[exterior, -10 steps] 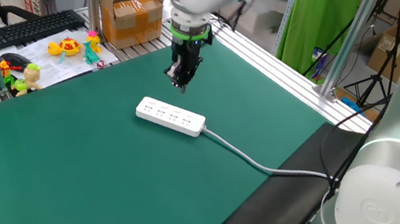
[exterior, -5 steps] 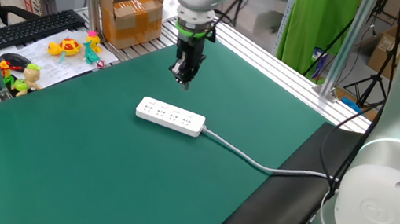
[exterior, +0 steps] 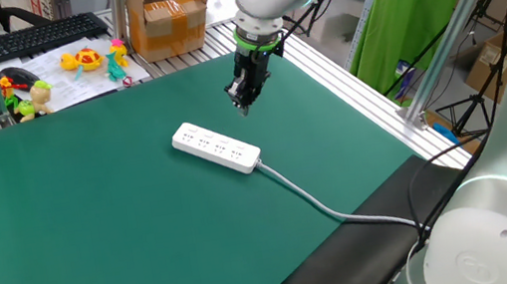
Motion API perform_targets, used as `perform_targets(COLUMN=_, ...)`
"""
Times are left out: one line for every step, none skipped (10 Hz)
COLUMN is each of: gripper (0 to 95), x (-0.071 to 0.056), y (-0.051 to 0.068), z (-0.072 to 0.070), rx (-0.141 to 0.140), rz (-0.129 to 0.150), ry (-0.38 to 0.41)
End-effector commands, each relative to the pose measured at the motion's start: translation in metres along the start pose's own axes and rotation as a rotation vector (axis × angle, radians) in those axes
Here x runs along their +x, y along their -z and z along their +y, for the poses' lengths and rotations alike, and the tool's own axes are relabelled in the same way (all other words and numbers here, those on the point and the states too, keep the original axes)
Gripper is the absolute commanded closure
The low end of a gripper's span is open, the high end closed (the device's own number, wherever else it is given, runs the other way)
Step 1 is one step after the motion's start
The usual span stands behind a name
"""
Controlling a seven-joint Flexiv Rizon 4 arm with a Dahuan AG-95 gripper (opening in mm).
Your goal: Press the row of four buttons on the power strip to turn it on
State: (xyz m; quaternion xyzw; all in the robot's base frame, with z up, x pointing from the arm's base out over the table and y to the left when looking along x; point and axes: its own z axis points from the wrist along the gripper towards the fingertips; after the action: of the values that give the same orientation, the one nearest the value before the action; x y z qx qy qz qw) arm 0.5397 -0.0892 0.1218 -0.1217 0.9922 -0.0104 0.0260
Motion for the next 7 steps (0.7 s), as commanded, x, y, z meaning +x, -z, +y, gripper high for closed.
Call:
perform_targets(gripper=95.0, x=0.003, y=-0.017, z=-0.003, rx=-0.002, rz=-0.009, ry=0.001)
perform_targets(gripper=95.0, x=0.004, y=-0.022, z=-0.004, rx=-0.003, rz=-0.01, ry=0.0)
perform_targets(gripper=95.0, x=0.006, y=-0.033, z=-0.004, rx=-0.014, rz=-0.013, ry=0.0)
perform_targets(gripper=95.0, x=0.006, y=-0.039, z=-0.004, rx=-0.016, rz=-0.015, ry=0.0)
perform_targets(gripper=95.0, x=0.007, y=-0.046, z=-0.004, rx=-0.025, rz=-0.021, ry=-0.001)
perform_targets(gripper=95.0, x=0.007, y=-0.049, z=-0.004, rx=-0.027, rz=-0.024, ry=-0.001)
perform_targets(gripper=95.0, x=0.008, y=-0.055, z=-0.003, rx=-0.028, rz=-0.035, ry=-0.002)
